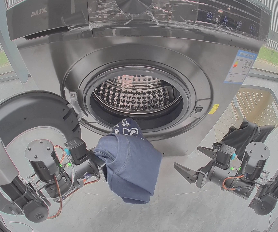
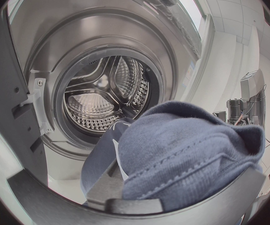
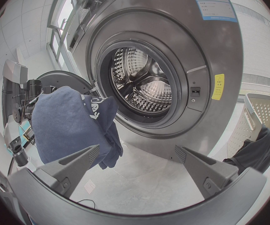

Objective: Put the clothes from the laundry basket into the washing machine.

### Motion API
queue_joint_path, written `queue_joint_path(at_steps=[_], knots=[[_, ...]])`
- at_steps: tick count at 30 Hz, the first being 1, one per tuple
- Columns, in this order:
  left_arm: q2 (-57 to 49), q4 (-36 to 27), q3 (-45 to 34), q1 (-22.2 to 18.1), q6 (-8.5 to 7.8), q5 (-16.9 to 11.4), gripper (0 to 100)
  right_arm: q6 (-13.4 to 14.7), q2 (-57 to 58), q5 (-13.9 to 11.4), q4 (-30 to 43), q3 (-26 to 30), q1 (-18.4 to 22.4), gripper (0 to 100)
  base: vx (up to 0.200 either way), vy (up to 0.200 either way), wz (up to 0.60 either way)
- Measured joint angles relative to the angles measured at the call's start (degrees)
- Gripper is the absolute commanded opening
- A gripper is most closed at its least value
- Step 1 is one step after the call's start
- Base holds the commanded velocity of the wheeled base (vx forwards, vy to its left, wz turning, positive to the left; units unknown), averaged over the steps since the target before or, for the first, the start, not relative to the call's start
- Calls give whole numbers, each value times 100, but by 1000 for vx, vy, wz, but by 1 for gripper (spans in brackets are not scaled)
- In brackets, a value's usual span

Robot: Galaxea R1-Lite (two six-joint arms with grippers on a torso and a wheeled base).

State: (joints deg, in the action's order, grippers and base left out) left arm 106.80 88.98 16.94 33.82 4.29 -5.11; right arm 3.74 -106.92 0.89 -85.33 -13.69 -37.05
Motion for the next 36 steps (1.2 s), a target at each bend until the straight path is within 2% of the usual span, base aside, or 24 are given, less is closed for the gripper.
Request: queue_joint_path(at_steps=[2,36], knots=[[1,-2,5,-2,0,2,0,11,-21,0,2,2,-5,100,200,0,0],[78,-2,0,96,-24,10,0,22,-74,0,2,55,-121,100,0,0,0]])
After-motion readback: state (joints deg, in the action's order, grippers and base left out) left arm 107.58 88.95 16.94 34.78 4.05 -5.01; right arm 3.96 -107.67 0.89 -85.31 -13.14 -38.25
